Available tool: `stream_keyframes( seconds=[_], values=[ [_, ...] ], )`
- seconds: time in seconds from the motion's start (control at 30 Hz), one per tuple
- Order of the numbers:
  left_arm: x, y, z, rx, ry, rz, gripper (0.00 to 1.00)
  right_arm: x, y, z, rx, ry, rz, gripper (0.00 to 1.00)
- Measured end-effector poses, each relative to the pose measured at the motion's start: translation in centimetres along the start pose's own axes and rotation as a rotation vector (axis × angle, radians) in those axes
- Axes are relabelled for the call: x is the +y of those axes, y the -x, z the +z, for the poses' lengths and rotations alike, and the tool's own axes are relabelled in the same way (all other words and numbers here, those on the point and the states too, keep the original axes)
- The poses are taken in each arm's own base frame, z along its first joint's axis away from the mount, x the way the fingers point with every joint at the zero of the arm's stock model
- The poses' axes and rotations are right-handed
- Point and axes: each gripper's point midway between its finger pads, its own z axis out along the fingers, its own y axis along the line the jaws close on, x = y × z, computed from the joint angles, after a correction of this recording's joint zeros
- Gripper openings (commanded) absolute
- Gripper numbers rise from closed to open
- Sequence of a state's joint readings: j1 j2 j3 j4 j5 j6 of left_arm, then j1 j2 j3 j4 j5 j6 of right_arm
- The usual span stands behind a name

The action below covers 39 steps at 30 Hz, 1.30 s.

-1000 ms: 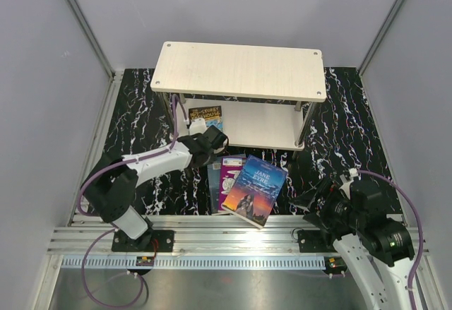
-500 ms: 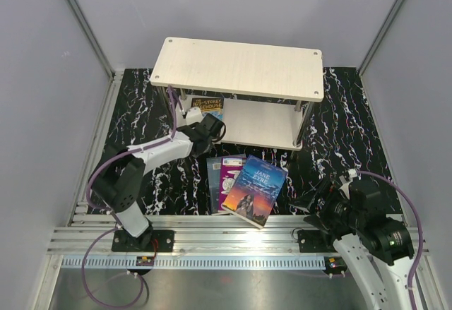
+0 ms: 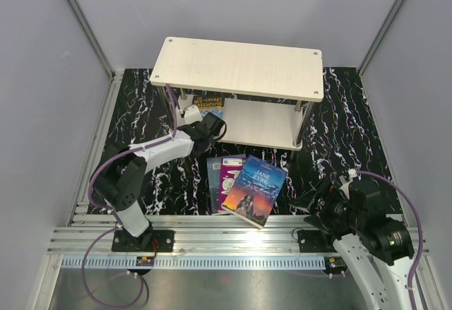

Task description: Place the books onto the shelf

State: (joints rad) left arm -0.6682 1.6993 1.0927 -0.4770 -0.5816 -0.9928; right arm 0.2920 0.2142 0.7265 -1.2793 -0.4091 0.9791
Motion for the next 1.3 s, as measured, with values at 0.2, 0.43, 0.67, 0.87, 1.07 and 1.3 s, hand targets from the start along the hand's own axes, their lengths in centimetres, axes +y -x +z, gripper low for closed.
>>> stream_keyframes(
  seconds=[0.2, 0.43, 0.67, 0.87, 1.07, 1.3],
  values=[
    [-0.3, 0.5, 0.2, -0.014, -0.012, -0.019, 0.03, -0.2, -0.1, 0.0, 0.006, -0.009, -0.008, 0.96],
    [1.1, 1.0, -0.5, 0.001, 0.017, -0.015, 0.41, -0.1, 0.1, 0.3, 0.015, -0.022, -0.010, 1.00],
    [2.0, 2.6, -7.6, -0.018, -0.102, -0.015, 0.77, 0.1, 0.8, 1.4, 0.004, -0.006, -0.021, 1.00],
    [-0.1, -1.2, -14.2, 0.060, -0.376, 0.095, 0.82, -1.5, 1.6, 5.2, 0.019, -0.025, 0.025, 1.00],
    [-1.5, -6.1, -15.8, 0.219, -0.520, 0.206, 0.81, -5.4, 1.9, 10.5, 0.058, -0.095, 0.112, 1.00],
    [-2.8, -7.5, -16.8, 0.274, -0.586, 0.257, 0.80, -5.6, 3.1, 13.8, 0.048, -0.068, 0.172, 1.00]
  ],
)
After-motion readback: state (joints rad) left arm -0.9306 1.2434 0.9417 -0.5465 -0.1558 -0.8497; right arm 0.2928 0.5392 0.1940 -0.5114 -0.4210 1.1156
